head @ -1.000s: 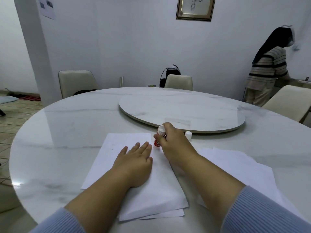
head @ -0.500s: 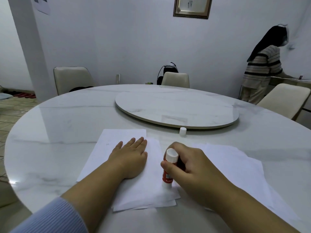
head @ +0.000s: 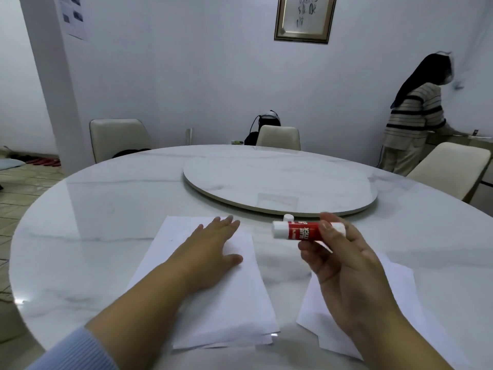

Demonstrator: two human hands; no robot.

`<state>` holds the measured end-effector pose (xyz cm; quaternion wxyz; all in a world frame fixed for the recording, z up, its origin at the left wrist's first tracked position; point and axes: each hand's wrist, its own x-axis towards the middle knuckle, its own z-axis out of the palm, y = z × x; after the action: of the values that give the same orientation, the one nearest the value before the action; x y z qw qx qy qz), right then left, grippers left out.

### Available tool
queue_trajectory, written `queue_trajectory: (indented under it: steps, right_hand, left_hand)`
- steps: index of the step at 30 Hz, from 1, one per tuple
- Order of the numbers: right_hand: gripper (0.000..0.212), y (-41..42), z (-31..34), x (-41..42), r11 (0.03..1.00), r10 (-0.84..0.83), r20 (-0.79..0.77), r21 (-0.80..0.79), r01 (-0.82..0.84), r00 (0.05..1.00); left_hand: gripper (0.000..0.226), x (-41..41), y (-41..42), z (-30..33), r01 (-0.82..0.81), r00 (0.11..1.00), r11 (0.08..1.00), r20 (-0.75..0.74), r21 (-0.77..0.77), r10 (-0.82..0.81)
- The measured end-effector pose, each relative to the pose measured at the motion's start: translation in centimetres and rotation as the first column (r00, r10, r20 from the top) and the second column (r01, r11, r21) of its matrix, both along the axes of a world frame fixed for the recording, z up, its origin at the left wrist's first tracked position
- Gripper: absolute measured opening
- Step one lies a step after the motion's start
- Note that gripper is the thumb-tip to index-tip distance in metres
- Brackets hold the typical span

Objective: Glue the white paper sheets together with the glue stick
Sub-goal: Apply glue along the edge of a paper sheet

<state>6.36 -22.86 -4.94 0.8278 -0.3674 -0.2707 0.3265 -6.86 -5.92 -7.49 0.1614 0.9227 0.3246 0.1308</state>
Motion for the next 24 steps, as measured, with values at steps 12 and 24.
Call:
queue_trajectory:
  steps: [12, 24]
  right_hand:
    - [0.048, 1.5, -2.1, -0.4, 0.964, 0.189, -0.045, -0.183, -0.194, 0.981]
    - [0.060, 1.4, -2.8, -1.9, 0.872, 0.307, 0.294, -0.469, -0.143, 0.905]
  left_hand:
    - [0.028, 3.4, -6.2, 2.0, 0.567, 0.481, 0.659, 0.848, -0.494, 0.221]
    - [0.029, 1.7, -5.0, 2.4, 0.630, 0.354, 0.595, 0.866, -0.499, 0.352]
